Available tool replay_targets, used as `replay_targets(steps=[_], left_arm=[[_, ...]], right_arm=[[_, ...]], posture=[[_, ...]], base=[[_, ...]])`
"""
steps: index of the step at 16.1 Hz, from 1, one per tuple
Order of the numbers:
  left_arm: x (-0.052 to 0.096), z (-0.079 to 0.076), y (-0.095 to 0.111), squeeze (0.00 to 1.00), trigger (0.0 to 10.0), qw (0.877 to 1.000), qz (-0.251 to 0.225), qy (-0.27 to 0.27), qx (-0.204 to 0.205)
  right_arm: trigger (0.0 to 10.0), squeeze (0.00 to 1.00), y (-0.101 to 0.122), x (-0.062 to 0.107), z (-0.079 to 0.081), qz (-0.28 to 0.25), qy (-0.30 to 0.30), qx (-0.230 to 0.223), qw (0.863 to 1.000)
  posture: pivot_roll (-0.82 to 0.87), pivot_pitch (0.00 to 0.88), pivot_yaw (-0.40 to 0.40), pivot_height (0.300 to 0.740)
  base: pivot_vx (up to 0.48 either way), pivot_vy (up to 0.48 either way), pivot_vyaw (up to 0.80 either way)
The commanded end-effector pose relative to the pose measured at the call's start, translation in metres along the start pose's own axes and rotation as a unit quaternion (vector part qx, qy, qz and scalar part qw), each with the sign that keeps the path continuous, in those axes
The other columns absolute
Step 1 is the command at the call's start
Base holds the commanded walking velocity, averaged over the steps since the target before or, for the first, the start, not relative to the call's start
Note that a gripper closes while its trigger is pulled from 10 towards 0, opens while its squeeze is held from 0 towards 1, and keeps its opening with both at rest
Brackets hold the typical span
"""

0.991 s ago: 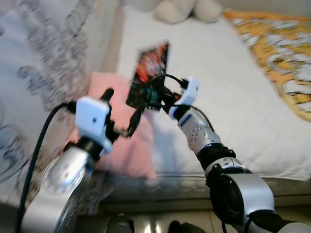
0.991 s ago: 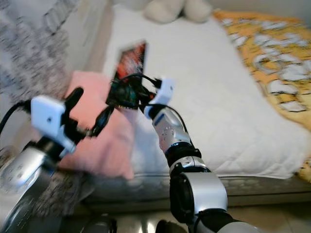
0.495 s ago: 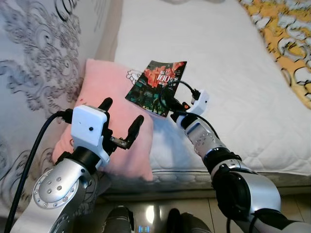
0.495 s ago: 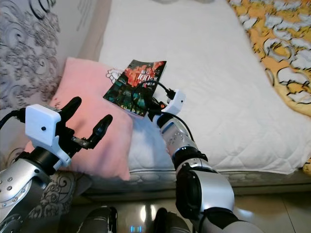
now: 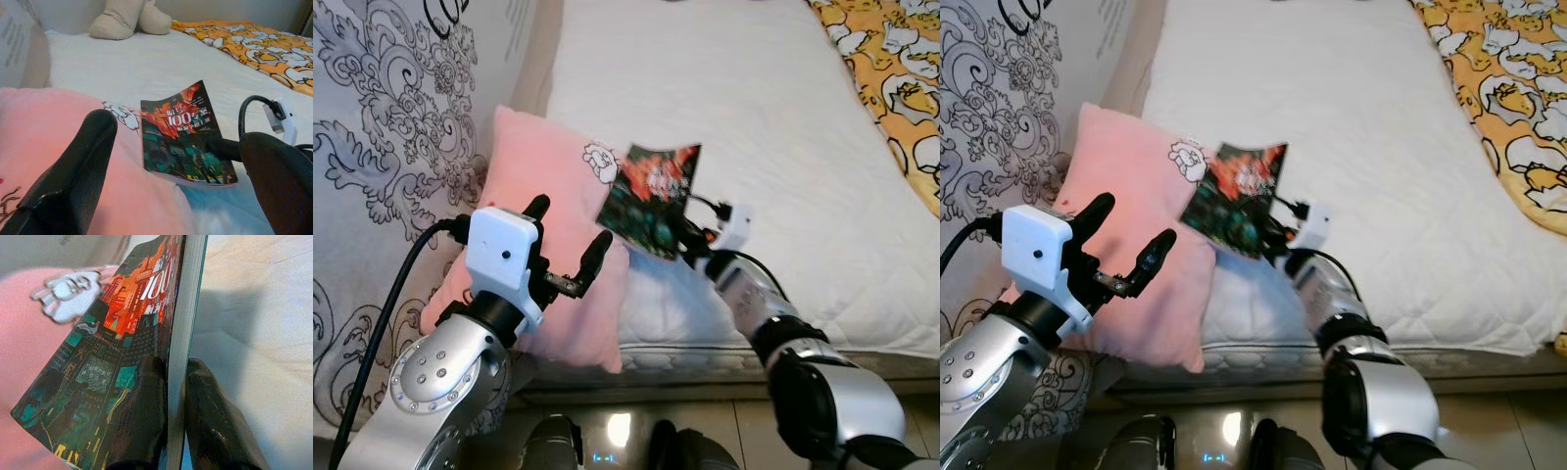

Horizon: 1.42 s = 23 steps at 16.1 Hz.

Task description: Clean up the room

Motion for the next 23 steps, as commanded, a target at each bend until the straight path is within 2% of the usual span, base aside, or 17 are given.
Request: replay_targets(steps=[1, 4, 6, 8, 9, 11, 12, 13, 14, 15, 16, 17, 23], left_arm=[[-0.002, -0.002, -0.001, 0.0, 10.0, 1.0, 0.002, -0.009, 0.005], [-0.007, -0.003, -0.001, 0.0, 10.0, 1.0, -0.001, -0.015, 0.011], [-0.009, -0.005, -0.002, 0.0, 10.0, 1.0, -0.002, -0.022, 0.014], [-0.011, -0.007, -0.002, 0.0, 10.0, 1.0, -0.001, -0.027, 0.015], [-0.012, -0.008, -0.002, 0.0, 10.0, 0.999, -0.002, -0.03, 0.016], [-0.012, -0.009, -0.003, 0.0, 10.0, 0.999, -0.002, -0.031, 0.018], [-0.012, -0.009, -0.003, 0.0, 10.0, 0.999, -0.002, -0.031, 0.02], [-0.012, -0.009, -0.003, 0.0, 10.0, 0.999, -0.002, -0.03, 0.02], [-0.013, -0.008, -0.003, 0.0, 10.0, 0.999, -0.003, -0.028, 0.021], [-0.013, -0.008, -0.003, 0.0, 10.0, 0.999, -0.003, -0.027, 0.022], [-0.015, -0.008, -0.003, 0.0, 10.0, 0.999, -0.005, -0.026, 0.024], [-0.016, -0.008, -0.003, 0.0, 10.0, 0.999, -0.006, -0.027, 0.025], [-0.025, -0.007, -0.005, 0.0, 10.0, 0.999, -0.011, -0.035, 0.023]], right_arm=[[0.0, 0.0, -0.006, 0.005, -0.006, 0.022, -0.006, 0.037, 0.999], [0.0, 0.0, -0.017, 0.011, -0.015, 0.05, -0.02, 0.075, 0.996], [0.0, 0.0, -0.035, 0.015, -0.017, 0.084, -0.034, 0.094, 0.991], [0.0, 0.0, -0.046, 0.017, -0.016, 0.108, -0.039, 0.102, 0.988], [0.0, 0.0, -0.053, 0.016, -0.011, 0.128, -0.029, 0.126, 0.983], [0.0, 0.0, -0.05, 0.015, -0.012, 0.13, -0.032, 0.153, 0.979], [0.6, 0.0, -0.046, 0.014, -0.014, 0.128, -0.036, 0.171, 0.976], [6.6, 0.23, -0.043, 0.014, -0.014, 0.127, -0.037, 0.181, 0.975], [10.0, 1.0, -0.038, 0.013, -0.017, 0.124, -0.045, 0.195, 0.972], [10.0, 1.0, -0.034, 0.013, -0.017, 0.123, -0.046, 0.204, 0.97], [10.0, 1.0, -0.017, 0.01, -0.02, 0.107, -0.051, 0.237, 0.964], [10.0, 1.0, -0.01, 0.008, -0.02, 0.097, -0.055, 0.245, 0.963], [10.0, 1.0, 0.008, 0.007, -0.019, 0.049, -0.051, 0.258, 0.964]], posture=[[0.35, 0.177, -0.05, 0.74], [0.33, 0.171, -0.038, 0.74], [0.31, 0.171, -0.027, 0.74], [0.31, 0.172, -0.023, 0.74], [0.31, 0.172, -0.019, 0.74], [0.31, 0.172, -0.022, 0.74], [0.31, 0.172, -0.025, 0.74], [0.31, 0.171, -0.025, 0.74], [0.31, 0.169, -0.027, 0.74], [0.3, 0.168, -0.028, 0.74], [0.29, 0.162, -0.027, 0.74], [0.29, 0.157, -0.025, 0.74], [0.26, 0.134, -0.024, 0.74]], base=[[0.0, 0.0, 0.0], [0.0, 0.0, 0.0], [0.0, 0.0, 0.0], [0.0, 0.0, 0.0], [0.0, 0.0, 0.0], [0.0, 0.0, 0.0], [0.0, 0.0, 0.0], [0.0, 0.0, 0.0], [0.0, 0.0, 0.0], [0.0, 0.0, 0.0], [0.0, 0.0, 0.0], [0.0, 0.0, 0.0], [0.0, 0.0, 0.0]])
Point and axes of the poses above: a point about 5 cm out from each wrist's last joint towards the gripper, its own x axis pointing back from the gripper into the wrist, its own y axis along the axis of the wrist's last joint, z = x × y, the point moved 2 cm from there along -x, pointing out of the wrist towards the gripper, and after that the axes turned 2 degrees about x, right-handed, at the moved point
